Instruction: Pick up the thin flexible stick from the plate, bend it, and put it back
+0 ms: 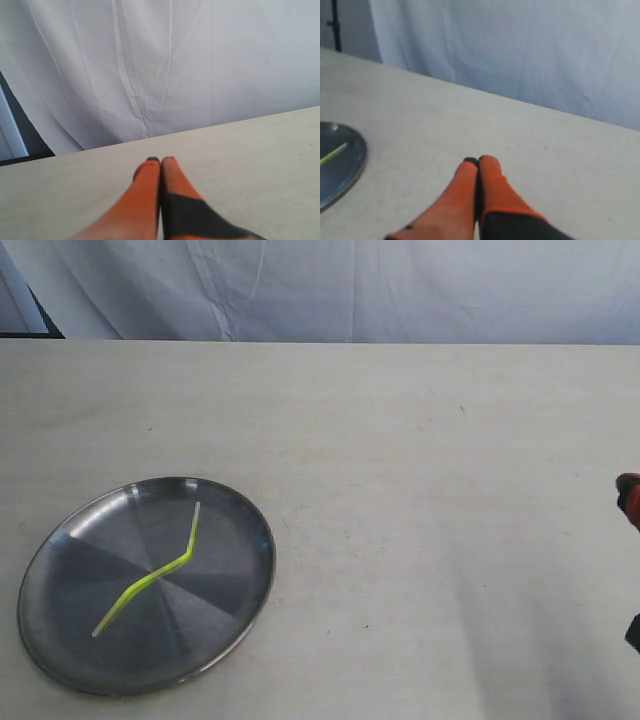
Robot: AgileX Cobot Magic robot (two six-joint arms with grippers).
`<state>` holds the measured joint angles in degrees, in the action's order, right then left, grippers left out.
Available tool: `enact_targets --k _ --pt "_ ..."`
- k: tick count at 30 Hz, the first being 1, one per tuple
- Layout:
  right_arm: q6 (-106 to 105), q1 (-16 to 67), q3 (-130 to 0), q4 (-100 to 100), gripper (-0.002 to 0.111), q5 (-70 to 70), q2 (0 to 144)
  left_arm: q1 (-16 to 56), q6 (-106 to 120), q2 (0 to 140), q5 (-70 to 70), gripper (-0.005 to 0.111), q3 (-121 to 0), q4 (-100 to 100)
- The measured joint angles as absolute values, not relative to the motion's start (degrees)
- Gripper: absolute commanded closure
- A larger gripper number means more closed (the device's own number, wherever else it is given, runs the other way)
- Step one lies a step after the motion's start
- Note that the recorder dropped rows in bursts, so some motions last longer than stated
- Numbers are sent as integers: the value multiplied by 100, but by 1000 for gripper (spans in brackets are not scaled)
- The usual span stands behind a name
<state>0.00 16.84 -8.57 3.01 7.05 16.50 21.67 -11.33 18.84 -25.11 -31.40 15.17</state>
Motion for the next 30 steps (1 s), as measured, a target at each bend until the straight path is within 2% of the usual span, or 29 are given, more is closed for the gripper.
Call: enact_targets --k 4,9,18,30 --pt "307 840 -479 137 108 542 1299 2167 -1133 1884 -2511 107 -3140 1517" --pt "431 257 -263 159 108 897 835 2167 -1133 1884 -2511 107 -3140 1517" --pt "402 89 -23 265 108 1486 227 2167 -1133 1884 -2511 107 -3140 1517" --pt "299 89 -11 297 108 1777 163 2167 -1133 1884 -2511 107 -3140 1526"
